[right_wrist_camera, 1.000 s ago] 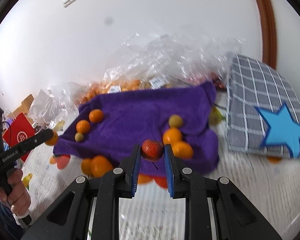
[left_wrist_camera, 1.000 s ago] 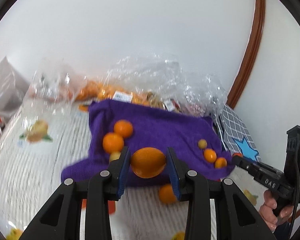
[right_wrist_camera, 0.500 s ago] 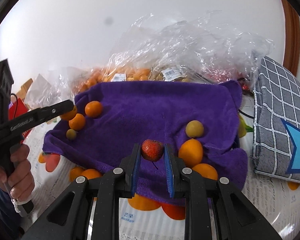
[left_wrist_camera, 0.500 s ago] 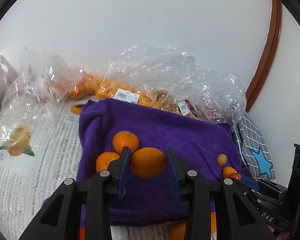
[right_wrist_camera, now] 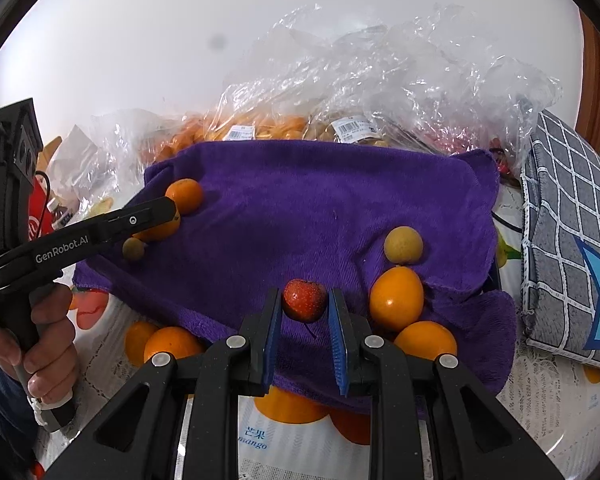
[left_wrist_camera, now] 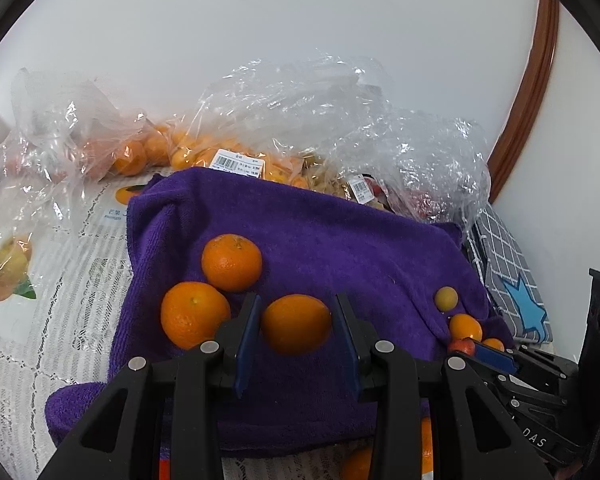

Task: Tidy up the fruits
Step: 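Open the right gripper to drop the red apple while the left gripper releases its orange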

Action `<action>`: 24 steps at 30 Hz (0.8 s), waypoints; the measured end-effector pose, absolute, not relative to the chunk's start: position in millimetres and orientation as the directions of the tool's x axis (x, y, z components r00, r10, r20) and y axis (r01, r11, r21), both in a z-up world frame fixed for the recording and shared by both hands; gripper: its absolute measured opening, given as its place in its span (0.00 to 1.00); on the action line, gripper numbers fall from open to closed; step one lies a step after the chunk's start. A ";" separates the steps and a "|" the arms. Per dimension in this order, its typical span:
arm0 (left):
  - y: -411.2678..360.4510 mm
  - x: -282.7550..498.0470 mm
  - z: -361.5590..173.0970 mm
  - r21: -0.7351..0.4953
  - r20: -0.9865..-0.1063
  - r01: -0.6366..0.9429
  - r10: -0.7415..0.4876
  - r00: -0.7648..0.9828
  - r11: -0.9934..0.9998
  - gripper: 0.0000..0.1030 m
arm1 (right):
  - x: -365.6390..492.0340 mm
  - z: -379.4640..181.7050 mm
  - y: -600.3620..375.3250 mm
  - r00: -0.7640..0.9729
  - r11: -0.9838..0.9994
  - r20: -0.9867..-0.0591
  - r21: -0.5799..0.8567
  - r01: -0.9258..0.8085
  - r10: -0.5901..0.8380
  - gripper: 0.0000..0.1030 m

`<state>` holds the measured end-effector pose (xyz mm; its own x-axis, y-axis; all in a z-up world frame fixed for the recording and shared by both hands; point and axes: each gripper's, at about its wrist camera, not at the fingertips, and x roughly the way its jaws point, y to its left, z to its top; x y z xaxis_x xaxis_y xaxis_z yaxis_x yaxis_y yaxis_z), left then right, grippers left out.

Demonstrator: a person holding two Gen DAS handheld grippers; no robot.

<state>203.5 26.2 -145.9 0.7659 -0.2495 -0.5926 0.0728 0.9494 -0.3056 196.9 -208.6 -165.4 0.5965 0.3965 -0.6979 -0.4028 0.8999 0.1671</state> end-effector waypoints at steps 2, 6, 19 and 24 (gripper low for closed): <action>24.8 203.1 -147.1 -0.294 -0.599 0.072 -0.243 0.763 0.953 0.34 | 197.6 -166.2 -207.8 0.596 0.900 -0.699 0.165 -0.403 0.395 0.22; 24.7 205.5 -149.4 -0.290 -0.617 0.062 -0.236 0.751 0.955 0.34 | 198.5 -166.3 -208.4 0.595 0.900 -0.699 0.169 -0.401 0.397 0.22; 26.6 210.7 -154.1 -0.290 -0.642 0.047 -0.231 0.731 0.956 0.34 | 195.1 -167.0 -212.2 0.617 0.913 -0.691 0.164 -0.373 0.376 0.25; 26.6 211.0 -153.7 -0.287 -0.643 0.048 -0.230 0.730 0.957 0.34 | 188.9 -161.8 -220.4 0.643 0.922 -0.671 0.175 -0.346 0.369 0.29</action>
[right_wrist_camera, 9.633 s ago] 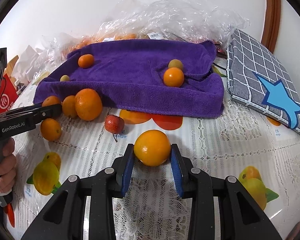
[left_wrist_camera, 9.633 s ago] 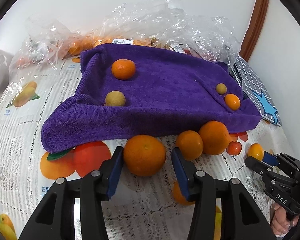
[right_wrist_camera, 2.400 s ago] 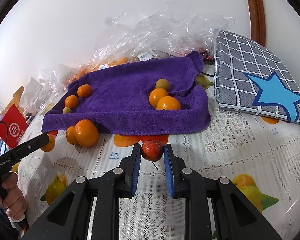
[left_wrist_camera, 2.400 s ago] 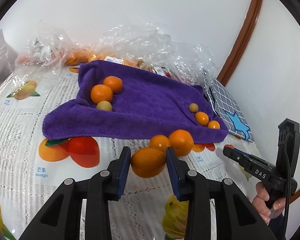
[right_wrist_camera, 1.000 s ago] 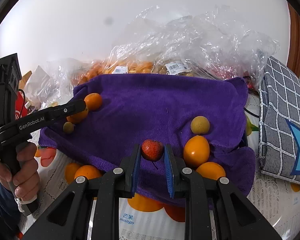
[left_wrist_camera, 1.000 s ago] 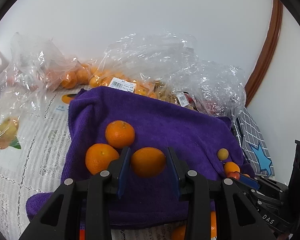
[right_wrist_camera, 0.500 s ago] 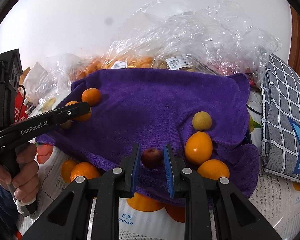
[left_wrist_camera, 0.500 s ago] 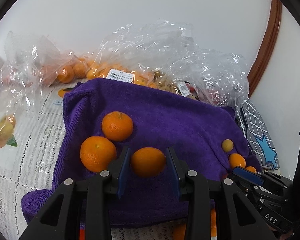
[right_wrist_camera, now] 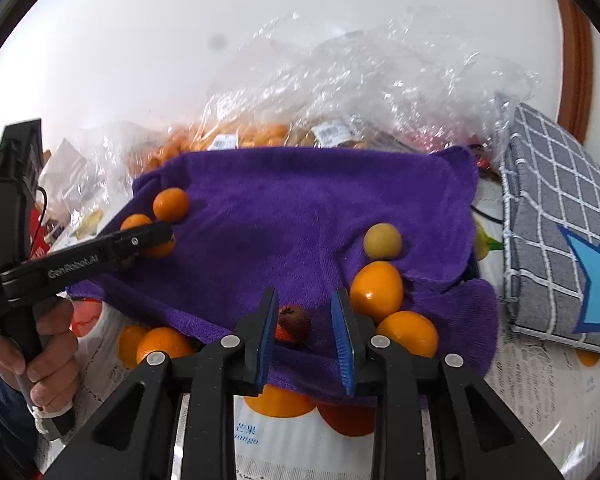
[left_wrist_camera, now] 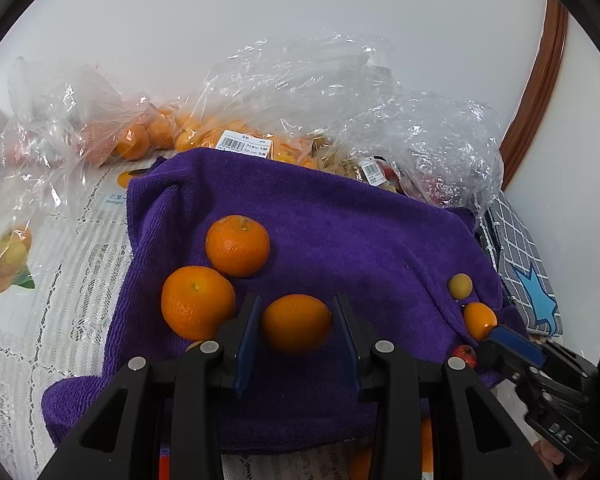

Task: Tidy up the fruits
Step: 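Open the right gripper to drop the red apple while the left gripper releases its orange, then grasp an orange on the cloth with the right gripper while the left gripper grasps another orange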

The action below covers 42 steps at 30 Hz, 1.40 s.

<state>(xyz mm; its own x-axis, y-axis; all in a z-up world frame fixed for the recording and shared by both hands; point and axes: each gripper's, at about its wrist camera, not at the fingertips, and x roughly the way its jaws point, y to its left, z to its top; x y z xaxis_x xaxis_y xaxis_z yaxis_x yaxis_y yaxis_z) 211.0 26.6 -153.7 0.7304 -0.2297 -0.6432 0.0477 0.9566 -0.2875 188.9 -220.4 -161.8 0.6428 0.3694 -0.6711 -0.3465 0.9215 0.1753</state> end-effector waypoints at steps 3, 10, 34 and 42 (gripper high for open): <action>26.9 209.8 -153.6 -0.287 -0.641 0.049 -0.230 0.733 0.957 0.34 | 178.0 -155.0 -222.5 0.665 0.920 -0.644 0.176 -0.351 0.377 0.37; 27.8 194.8 -143.3 -0.267 -0.594 0.057 -0.210 0.776 0.962 0.47 | 162.0 -147.5 -223.4 0.666 0.918 -0.637 0.214 -0.332 0.389 0.39; 79.5 110.0 -129.1 -0.289 -0.525 -0.013 -0.148 0.838 0.957 0.52 | 145.7 -168.4 -165.9 0.521 0.874 -0.713 0.290 -0.390 0.469 0.42; 69.6 112.6 -135.1 -0.248 -0.550 0.000 -0.141 0.823 0.969 0.52 | 135.9 -165.7 -177.6 0.556 0.888 -0.704 0.255 -0.382 0.442 0.39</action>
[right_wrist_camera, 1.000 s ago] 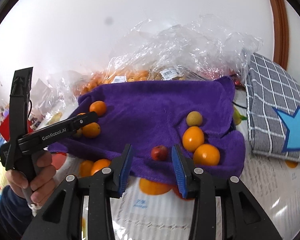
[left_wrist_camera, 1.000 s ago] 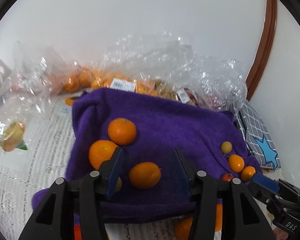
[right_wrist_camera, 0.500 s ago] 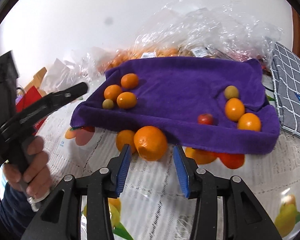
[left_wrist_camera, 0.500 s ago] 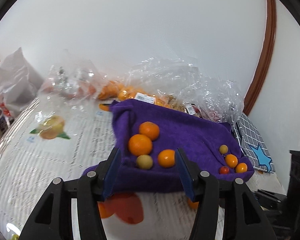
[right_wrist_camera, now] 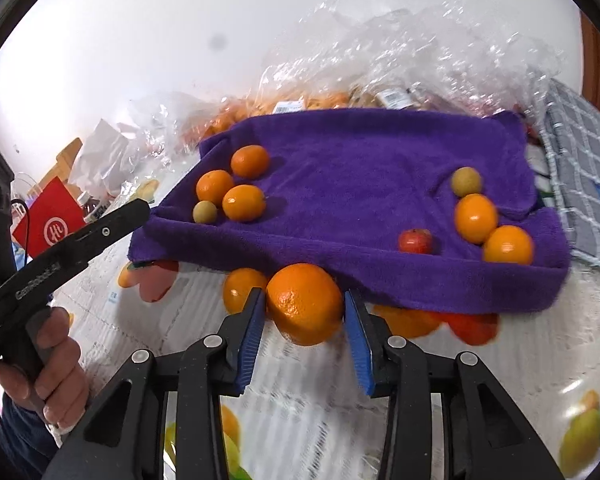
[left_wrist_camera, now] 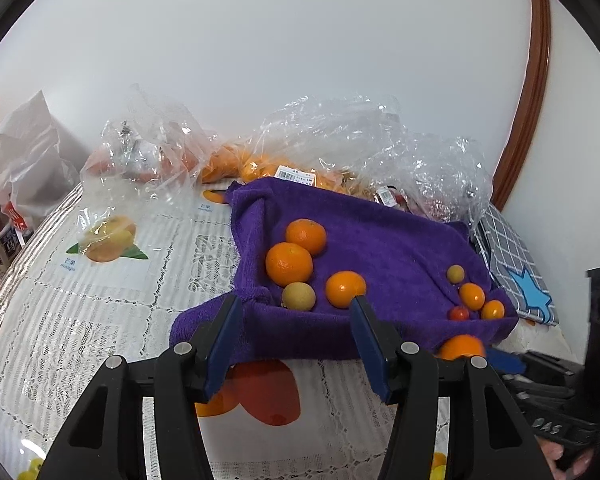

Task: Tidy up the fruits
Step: 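Grasp an orange on the cloth with the right gripper while the left gripper grasps another orange, then lift both held oranges and carry them over the purple towel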

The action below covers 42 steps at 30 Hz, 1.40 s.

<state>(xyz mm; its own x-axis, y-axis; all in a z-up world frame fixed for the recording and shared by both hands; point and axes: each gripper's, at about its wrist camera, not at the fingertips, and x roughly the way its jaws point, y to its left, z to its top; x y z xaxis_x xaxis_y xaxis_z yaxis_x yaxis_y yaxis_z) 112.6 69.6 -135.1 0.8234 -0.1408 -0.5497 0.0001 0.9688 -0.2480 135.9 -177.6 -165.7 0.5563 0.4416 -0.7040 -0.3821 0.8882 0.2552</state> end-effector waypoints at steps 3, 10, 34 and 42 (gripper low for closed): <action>65.4 113.1 -136.7 -0.251 -0.557 0.031 -0.171 0.813 0.967 0.52 | 126.3 -161.7 -196.6 0.590 0.903 -0.694 0.226 -0.364 0.412 0.39; 23.9 110.3 -142.4 -0.224 -0.604 0.179 -0.281 0.746 0.958 0.52 | 114.7 -163.8 -248.2 0.655 0.951 -0.694 0.156 -0.268 0.298 0.39; -12.9 124.3 -161.3 -0.227 -0.712 0.158 -0.275 0.646 0.961 0.29 | 112.7 -174.6 -276.2 0.650 0.947 -0.689 0.218 -0.236 0.321 0.39; -8.3 118.4 -154.6 -0.233 -0.681 0.142 -0.266 0.682 0.962 0.29 | 112.5 -174.8 -278.1 0.649 0.943 -0.684 0.236 -0.237 0.334 0.39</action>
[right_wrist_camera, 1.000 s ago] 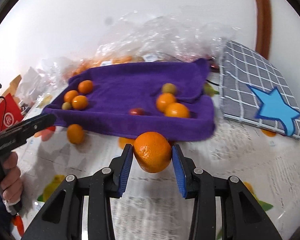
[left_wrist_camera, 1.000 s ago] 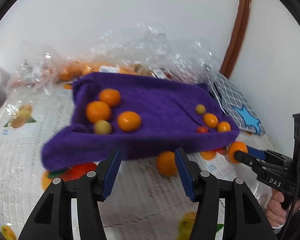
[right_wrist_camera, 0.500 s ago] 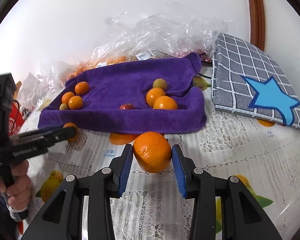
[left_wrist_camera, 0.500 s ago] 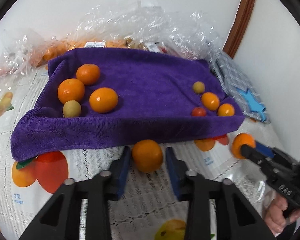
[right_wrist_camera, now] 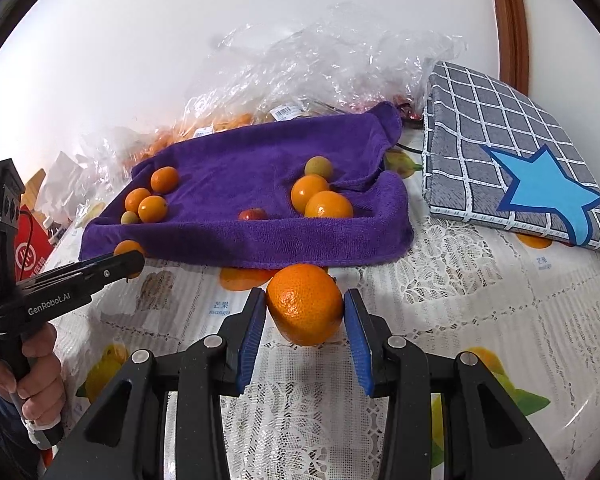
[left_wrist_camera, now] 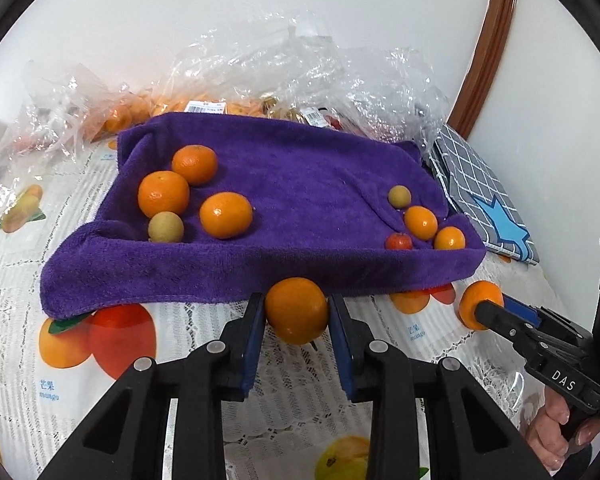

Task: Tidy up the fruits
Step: 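Lift both held oranges and carry them over the purple towel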

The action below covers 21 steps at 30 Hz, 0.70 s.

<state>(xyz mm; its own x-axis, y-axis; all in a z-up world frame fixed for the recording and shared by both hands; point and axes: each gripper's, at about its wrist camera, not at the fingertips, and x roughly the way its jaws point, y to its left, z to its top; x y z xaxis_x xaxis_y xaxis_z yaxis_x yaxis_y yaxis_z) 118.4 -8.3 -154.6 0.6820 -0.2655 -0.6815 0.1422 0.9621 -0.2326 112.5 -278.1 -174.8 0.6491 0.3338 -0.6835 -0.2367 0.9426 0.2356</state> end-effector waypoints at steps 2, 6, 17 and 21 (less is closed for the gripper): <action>-6.4 117.6 -152.8 -0.236 -0.673 0.139 -0.265 0.691 0.962 0.29 | 112.3 -174.3 -278.6 0.651 0.942 -0.681 0.239 -0.235 0.335 0.39; 0.1 113.0 -148.9 -0.258 -0.648 0.133 -0.274 0.711 0.957 0.29 | 113.5 -174.7 -281.5 0.648 0.938 -0.679 0.257 -0.231 0.345 0.39; 18.9 102.3 -141.5 -0.315 -0.601 0.117 -0.293 0.743 0.942 0.29 | 114.4 -175.7 -288.9 0.641 0.935 -0.684 0.291 -0.201 0.350 0.39; 24.5 98.8 -140.2 -0.328 -0.595 0.107 -0.293 0.749 0.938 0.29 | 112.6 -175.2 -290.4 0.633 0.933 -0.688 0.299 -0.201 0.356 0.39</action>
